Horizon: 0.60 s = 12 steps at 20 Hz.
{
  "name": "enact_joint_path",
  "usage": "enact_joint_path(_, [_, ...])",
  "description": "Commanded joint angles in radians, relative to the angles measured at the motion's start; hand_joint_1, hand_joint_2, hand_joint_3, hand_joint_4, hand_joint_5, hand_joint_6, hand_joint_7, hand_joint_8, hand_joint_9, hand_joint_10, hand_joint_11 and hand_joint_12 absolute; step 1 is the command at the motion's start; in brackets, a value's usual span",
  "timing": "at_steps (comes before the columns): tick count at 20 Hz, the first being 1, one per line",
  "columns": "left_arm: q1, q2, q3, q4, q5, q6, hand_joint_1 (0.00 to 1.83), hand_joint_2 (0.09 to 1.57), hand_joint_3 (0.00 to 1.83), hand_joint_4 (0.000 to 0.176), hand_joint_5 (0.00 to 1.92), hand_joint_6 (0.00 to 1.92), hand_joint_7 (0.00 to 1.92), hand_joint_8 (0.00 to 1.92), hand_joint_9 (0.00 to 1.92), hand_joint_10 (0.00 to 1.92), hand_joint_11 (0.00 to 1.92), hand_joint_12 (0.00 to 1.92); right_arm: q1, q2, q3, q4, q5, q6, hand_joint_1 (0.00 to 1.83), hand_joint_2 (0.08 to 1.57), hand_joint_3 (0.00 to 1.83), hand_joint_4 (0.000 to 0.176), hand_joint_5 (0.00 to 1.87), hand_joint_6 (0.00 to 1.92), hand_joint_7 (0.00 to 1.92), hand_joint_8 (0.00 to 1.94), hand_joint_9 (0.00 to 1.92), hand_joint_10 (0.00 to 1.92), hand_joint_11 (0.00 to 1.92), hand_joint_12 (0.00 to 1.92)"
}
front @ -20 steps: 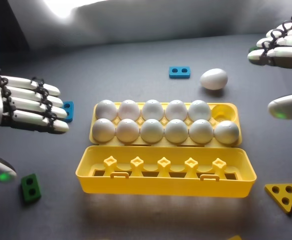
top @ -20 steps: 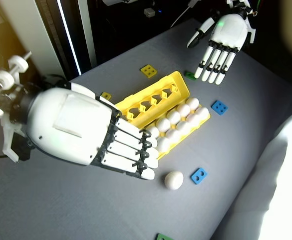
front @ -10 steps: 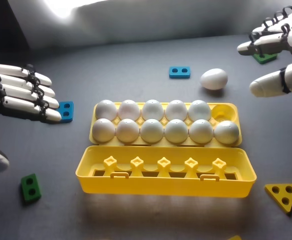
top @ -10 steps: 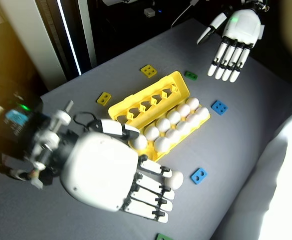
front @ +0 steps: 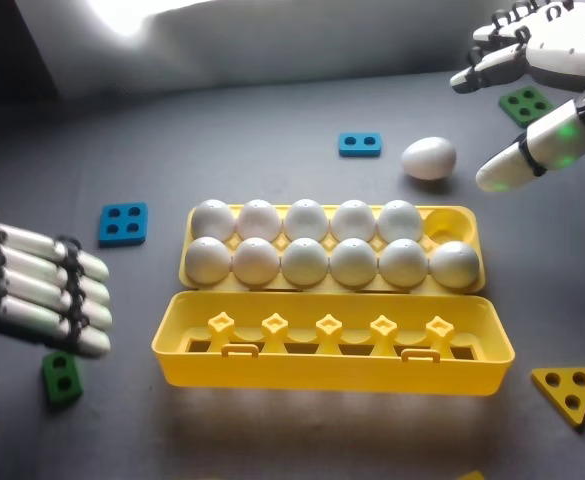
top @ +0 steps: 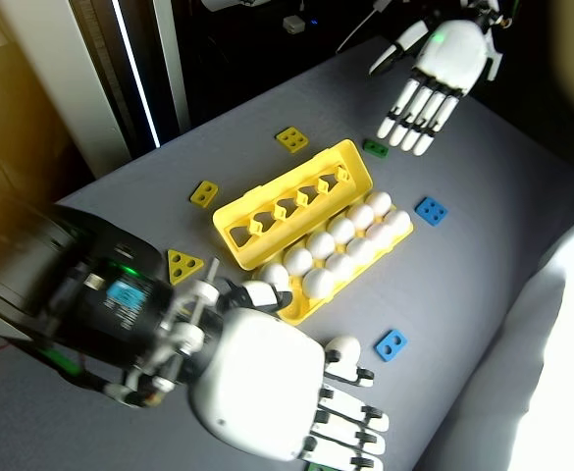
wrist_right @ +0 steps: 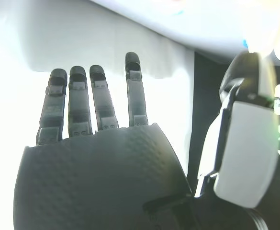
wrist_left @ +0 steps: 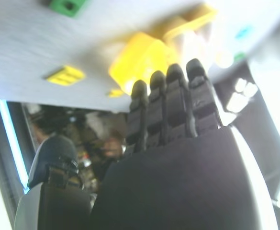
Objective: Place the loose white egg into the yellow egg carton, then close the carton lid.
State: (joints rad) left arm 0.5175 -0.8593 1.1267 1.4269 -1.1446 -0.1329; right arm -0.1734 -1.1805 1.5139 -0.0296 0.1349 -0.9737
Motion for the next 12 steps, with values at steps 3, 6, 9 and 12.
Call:
enact_joint_path(3, [0.008, 0.006, 0.000, -0.076, -0.068, -0.002, 0.00, 1.22, 0.00, 0.000, 0.25, 0.00, 0.21, 0.00, 0.16, 0.00, 0.00, 0.26, 0.017, -0.034, 0.067, 0.008, 0.101, 0.000, 0.50, 0.71, 0.00, 0.160, 0.37, 0.03, 0.00, 0.00, 0.00, 0.00, 0.00, 0.00])
enact_joint_path(6, [0.008, 0.001, -0.005, -0.074, -0.071, 0.007, 0.00, 1.22, 0.00, 0.000, 0.26, 0.00, 0.23, 0.01, 0.18, 0.01, 0.00, 0.28, 0.017, -0.078, 0.112, 0.008, 0.099, 0.000, 0.51, 0.70, 0.00, 0.174, 0.49, 0.03, 0.00, 0.00, 0.00, 0.00, 0.00, 0.00])
enact_joint_path(9, [0.008, -0.004, -0.001, -0.057, -0.058, 0.021, 0.00, 1.21, 0.00, 0.000, 0.25, 0.00, 0.23, 0.00, 0.17, 0.00, 0.00, 0.25, 0.018, -0.109, 0.138, 0.008, 0.099, 0.000, 0.50, 0.71, 0.00, 0.176, 0.58, 0.04, 0.00, 0.00, 0.00, 0.00, 0.00, 0.00])
enact_joint_path(12, [0.000, -0.004, 0.001, -0.042, -0.049, 0.024, 0.00, 1.21, 0.00, 0.000, 0.22, 0.00, 0.20, 0.00, 0.14, 0.00, 0.00, 0.18, 0.020, -0.132, 0.142, 0.008, 0.100, 0.000, 0.52, 0.71, 0.00, 0.176, 0.69, 0.03, 0.00, 0.00, 0.00, 0.00, 0.00, 0.00])
